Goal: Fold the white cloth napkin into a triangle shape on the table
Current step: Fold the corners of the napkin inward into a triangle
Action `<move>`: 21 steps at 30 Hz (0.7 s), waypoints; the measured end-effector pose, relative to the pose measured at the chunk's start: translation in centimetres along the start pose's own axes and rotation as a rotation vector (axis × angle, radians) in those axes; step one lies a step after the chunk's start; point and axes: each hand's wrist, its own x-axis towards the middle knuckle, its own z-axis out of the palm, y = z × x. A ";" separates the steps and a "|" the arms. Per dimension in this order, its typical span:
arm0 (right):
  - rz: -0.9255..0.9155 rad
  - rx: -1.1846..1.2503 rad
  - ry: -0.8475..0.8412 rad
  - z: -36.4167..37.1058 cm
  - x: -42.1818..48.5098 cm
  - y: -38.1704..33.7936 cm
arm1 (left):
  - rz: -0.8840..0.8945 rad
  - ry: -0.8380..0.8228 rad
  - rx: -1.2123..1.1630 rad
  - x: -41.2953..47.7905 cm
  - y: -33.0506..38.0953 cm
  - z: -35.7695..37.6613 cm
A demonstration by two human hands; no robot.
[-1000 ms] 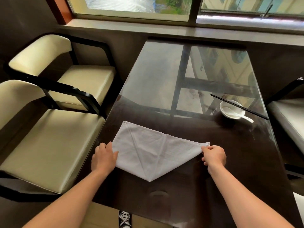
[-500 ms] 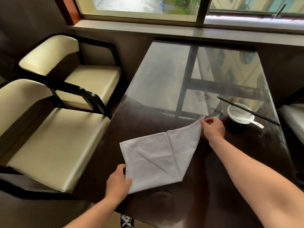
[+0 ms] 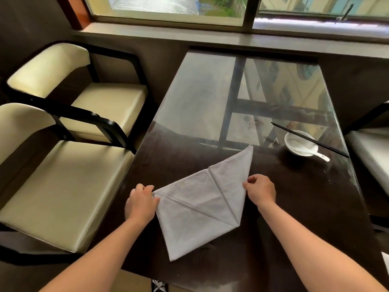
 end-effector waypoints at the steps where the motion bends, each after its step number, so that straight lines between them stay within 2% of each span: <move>1: -0.025 -0.053 0.006 -0.3 0.6 -0.2 | 0.036 0.008 0.038 -0.4 0.2 0.1; 7: -0.066 -0.136 0.009 -1.3 4.1 -0.9 | 0.138 0.006 0.039 -4.9 1.4 1.4; 12: -0.122 0.008 0.023 -1.3 3.8 -1.0 | 0.042 0.009 -0.225 -6.4 2.6 2.0; 15: -0.230 -0.001 0.073 -1.2 0.4 0.7 | -0.055 -0.023 -0.375 -5.5 2.7 1.7; 19: -0.366 -0.027 0.068 -0.5 -7.5 4.9 | -0.053 -0.027 -0.395 -4.6 2.2 1.6; 21: -0.508 -0.118 0.054 0.4 -10.9 7.1 | -0.042 -0.019 -0.394 -4.6 1.9 1.8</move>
